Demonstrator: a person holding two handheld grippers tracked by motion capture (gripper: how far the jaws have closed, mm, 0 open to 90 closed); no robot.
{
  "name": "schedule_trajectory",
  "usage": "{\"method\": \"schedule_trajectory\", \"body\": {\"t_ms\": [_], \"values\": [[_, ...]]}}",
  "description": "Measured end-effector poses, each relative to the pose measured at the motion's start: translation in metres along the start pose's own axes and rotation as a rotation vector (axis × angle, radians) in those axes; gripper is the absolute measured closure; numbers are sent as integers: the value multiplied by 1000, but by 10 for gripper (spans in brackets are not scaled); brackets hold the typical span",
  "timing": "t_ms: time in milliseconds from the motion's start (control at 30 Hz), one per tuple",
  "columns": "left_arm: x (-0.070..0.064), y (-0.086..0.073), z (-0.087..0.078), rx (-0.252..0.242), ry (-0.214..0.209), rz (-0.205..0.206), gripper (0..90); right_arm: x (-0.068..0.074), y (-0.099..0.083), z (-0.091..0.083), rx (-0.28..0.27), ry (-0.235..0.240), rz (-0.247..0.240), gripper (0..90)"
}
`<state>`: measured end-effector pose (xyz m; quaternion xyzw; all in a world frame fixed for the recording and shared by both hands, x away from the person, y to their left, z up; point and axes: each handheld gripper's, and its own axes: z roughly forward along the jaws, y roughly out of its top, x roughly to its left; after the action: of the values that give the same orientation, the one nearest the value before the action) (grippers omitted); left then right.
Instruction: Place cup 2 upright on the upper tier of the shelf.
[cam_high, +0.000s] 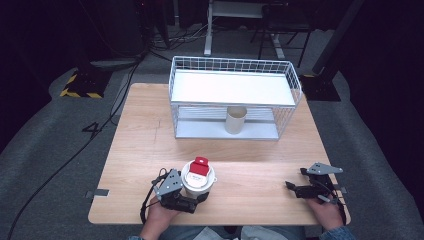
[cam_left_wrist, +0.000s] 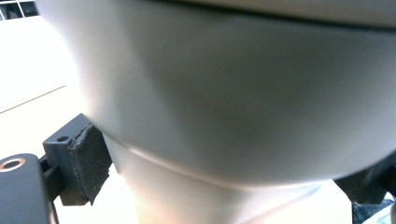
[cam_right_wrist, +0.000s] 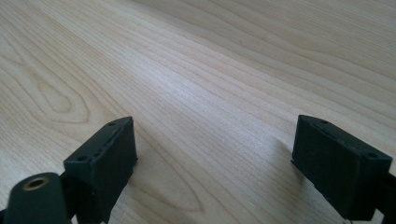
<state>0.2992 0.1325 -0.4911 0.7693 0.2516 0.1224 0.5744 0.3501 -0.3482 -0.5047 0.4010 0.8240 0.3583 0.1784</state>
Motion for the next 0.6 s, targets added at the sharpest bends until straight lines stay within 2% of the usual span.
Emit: {"method": "schedule_trajectory", "body": {"t_ms": [433,600], "values": [[-1,0,0,5,8,-7,88,0,0,0,0,-1,0,139],[-3,1,0,10,26,-3,91,0,0,0,0,-1,1,139]]}}
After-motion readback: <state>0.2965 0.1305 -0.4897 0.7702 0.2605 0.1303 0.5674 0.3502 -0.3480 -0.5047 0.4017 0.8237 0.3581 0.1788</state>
